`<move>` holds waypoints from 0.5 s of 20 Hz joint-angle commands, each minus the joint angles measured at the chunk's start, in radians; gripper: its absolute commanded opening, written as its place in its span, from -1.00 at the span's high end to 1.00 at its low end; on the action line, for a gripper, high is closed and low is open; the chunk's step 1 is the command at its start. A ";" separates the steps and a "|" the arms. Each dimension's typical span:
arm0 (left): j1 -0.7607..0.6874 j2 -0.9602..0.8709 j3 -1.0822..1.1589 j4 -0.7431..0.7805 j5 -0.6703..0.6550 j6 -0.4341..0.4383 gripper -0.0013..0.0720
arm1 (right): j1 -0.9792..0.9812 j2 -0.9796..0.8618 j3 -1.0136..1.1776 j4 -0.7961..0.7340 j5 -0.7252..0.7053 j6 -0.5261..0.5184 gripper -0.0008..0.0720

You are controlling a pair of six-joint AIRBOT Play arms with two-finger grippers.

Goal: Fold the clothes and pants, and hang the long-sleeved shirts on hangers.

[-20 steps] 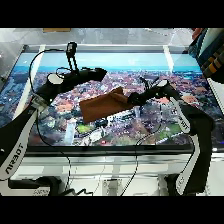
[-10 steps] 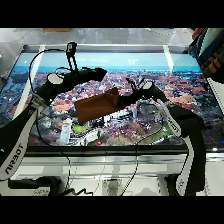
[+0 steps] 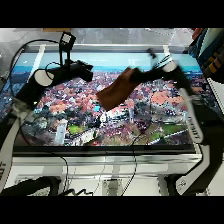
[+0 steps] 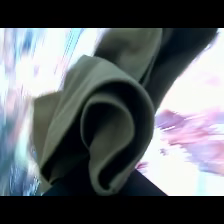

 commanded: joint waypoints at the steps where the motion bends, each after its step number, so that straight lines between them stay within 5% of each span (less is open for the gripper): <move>1: 0.000 0.087 0.000 0.396 -0.018 -0.110 0.94 | -0.183 0.145 0.013 -0.069 0.001 0.174 0.95; 3: 0.000 0.116 0.000 0.523 -0.069 -0.178 0.94 | -0.304 0.209 0.013 -0.137 0.050 0.235 0.95; 10: 0.008 0.145 0.000 0.632 -0.282 -0.179 0.94 | -0.698 0.357 0.012 -0.478 0.220 0.585 0.95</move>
